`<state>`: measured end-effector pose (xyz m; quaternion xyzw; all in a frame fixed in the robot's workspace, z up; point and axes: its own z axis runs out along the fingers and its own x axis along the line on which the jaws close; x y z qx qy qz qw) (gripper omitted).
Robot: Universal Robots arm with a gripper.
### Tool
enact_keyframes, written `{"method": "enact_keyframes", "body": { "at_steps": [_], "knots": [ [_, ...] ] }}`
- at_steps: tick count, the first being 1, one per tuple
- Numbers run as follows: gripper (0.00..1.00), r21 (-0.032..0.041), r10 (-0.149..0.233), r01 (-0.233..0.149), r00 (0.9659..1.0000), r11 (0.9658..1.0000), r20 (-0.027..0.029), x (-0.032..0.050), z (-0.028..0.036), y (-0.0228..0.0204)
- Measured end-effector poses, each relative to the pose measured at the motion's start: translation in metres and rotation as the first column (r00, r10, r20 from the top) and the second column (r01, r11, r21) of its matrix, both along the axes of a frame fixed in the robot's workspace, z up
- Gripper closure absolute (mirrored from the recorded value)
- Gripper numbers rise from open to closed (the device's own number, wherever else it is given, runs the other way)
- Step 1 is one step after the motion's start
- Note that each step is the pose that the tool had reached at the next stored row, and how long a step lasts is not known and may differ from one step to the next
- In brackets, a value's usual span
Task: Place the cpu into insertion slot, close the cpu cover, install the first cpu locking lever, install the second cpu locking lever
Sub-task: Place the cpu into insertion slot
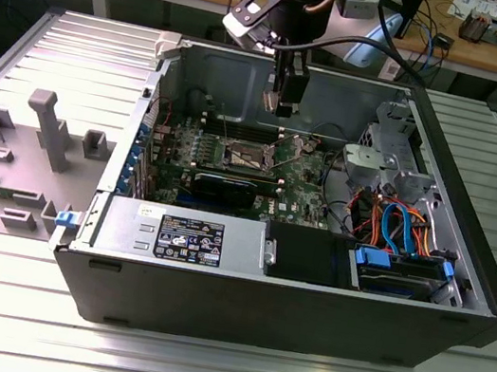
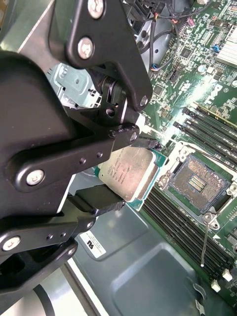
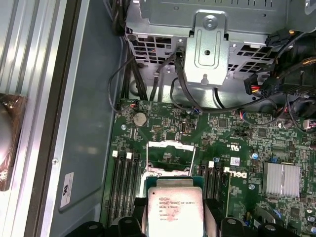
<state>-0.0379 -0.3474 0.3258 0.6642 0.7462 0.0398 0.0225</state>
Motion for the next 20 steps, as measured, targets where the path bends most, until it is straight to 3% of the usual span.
{"method": "enact_keyframes", "body": {
  "at_steps": [20],
  "knots": [
    [0.45,0.0000,-0.029,0.029,0.9996,0.9996,0.0000,0.0000,-0.0004,0.0000]
  ]
}}
